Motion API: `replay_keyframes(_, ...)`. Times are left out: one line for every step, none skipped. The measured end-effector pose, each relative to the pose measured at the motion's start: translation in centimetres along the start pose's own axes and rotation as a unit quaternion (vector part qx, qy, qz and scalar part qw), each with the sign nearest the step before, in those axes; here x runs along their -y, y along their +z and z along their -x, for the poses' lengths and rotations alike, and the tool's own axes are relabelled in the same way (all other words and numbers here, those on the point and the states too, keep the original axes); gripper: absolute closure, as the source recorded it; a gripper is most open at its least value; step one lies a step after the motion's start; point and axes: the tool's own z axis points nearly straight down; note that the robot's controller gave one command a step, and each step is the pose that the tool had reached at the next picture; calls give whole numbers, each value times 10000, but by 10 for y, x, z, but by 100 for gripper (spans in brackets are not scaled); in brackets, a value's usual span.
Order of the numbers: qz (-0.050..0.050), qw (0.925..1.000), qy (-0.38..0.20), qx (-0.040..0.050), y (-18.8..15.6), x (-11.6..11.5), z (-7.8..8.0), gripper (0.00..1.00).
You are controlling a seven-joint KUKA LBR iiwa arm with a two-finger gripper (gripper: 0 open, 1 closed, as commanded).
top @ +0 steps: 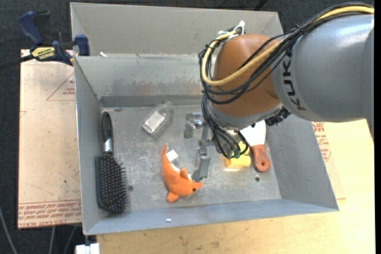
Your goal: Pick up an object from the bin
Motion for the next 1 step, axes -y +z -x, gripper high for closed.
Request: replay_keyframes(4,10000,12,38,-4,0,2,0)
